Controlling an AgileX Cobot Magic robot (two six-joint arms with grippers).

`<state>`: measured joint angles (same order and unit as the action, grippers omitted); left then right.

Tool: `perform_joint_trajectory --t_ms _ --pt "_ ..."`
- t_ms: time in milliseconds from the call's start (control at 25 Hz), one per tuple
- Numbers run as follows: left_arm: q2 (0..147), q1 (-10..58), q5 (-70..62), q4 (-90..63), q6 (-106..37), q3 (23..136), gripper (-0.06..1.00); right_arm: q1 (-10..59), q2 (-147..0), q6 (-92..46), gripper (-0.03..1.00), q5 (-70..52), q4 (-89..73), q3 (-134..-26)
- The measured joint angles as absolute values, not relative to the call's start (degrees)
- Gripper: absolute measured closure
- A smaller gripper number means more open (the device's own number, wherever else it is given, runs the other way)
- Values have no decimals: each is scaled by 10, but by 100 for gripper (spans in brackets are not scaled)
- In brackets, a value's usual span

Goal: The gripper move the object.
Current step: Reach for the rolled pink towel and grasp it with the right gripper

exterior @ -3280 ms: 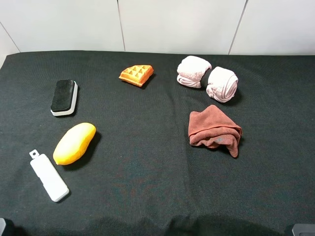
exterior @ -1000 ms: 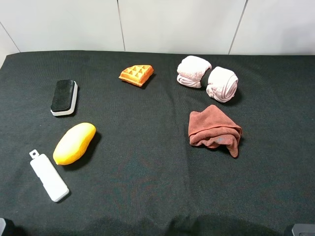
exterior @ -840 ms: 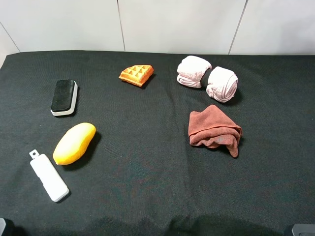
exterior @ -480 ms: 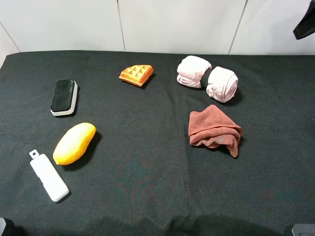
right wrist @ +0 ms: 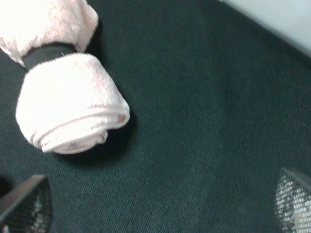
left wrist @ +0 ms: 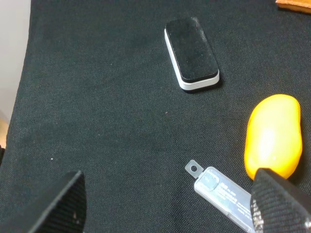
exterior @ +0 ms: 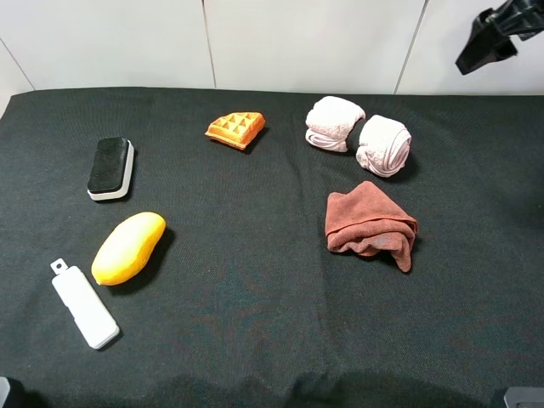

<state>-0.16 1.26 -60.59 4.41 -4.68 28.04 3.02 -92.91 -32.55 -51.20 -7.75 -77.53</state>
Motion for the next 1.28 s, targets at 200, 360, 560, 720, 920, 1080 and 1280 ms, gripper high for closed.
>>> perform_joint_trajectory --t_ms 200,360,560,720,920,1080,1280 --pt "-2 13 -606 44 -47 280 21 63 -980 -326 27 -539 -56 -840" --pt "-2 13 -606 45 -47 280 21 86 -1023 -326 27 -577 -41 -899" --pt "-2 13 -606 45 -47 280 21 113 -1078 -326 27 -613 -27 -959" --pt "-2 13 -606 45 -47 280 21 123 -1117 -326 27 -633 -24 -998" --pt "-2 13 -606 45 -47 280 21 134 -1154 -328 27 -643 -25 -1026" --pt "-2 13 -606 45 -47 280 21 136 -1178 -332 27 -642 -28 -1036" --pt "-2 13 -606 45 -47 280 21 136 -1201 -334 27 -640 -29 -1036"
